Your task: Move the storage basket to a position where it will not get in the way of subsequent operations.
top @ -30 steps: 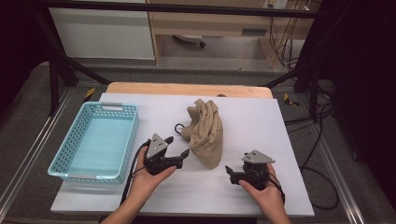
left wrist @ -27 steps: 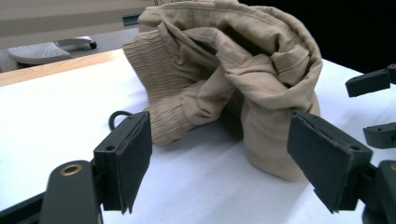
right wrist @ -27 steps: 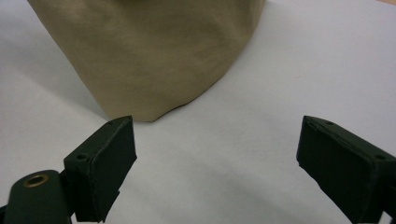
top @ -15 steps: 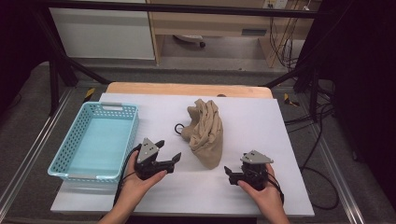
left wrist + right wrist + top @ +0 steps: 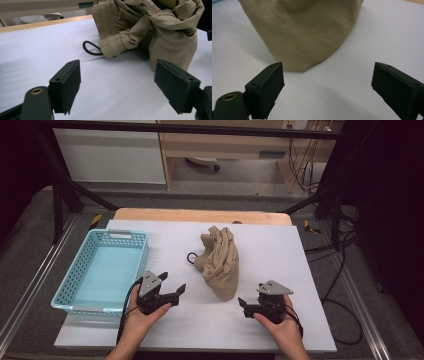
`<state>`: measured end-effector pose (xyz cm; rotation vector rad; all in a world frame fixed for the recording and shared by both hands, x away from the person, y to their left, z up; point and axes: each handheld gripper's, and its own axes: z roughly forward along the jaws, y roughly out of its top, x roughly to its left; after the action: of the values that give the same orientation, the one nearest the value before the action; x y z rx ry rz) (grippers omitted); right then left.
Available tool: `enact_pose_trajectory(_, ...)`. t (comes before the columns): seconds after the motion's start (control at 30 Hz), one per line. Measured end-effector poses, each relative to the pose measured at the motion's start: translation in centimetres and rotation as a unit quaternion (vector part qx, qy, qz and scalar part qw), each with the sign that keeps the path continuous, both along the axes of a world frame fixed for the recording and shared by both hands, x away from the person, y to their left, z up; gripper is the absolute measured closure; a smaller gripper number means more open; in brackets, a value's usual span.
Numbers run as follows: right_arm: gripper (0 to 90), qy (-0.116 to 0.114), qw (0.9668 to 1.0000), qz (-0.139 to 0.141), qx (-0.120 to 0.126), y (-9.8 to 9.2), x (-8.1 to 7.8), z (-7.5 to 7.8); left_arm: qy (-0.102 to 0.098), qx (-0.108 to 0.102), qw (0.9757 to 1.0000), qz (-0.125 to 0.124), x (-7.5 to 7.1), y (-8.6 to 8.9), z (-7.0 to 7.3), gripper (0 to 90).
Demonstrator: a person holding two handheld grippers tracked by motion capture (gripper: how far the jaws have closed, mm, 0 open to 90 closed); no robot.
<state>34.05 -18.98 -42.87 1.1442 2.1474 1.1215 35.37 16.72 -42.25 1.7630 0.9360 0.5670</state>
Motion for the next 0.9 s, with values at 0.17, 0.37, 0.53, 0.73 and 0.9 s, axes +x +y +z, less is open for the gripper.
enact_pose_trajectory(0.17, 11.0, 0.0, 0.9999, 0.01, -0.004, 0.8, -0.1, 0.4, 0.003, 0.0, 1.0, 0.003, -0.5, 0.0, 0.0, 20.9)
enact_pose_trajectory(0.37, 11.0, 0.003, 0.9994, 0.022, -0.028, 1.6, 0.0, 0.6, 0.025, 0.005, 0.9997, -0.003, -0.5, 0.2, -0.3, 20.4)
enact_pose_trajectory(0.53, 10.9, 0.006, 0.9986, 0.038, -0.036, 2.4, 0.1, 0.9, 0.027, 0.021, 0.9994, -0.009, -0.7, 0.3, 0.0, 20.4)
enact_pose_trajectory(0.73, 10.7, 0.015, 0.9978, 0.049, -0.041, 3.9, 1.1, 0.4, 0.028, 0.001, 0.9996, 0.002, -0.8, 1.0, -0.9, 20.1)
enact_pose_trajectory(0.9, 10.8, 0.015, 0.9975, 0.051, -0.046, 5.2, 2.6, -0.5, 0.024, 0.001, 0.9997, 0.0, -0.8, 1.0, -0.4, 20.0)
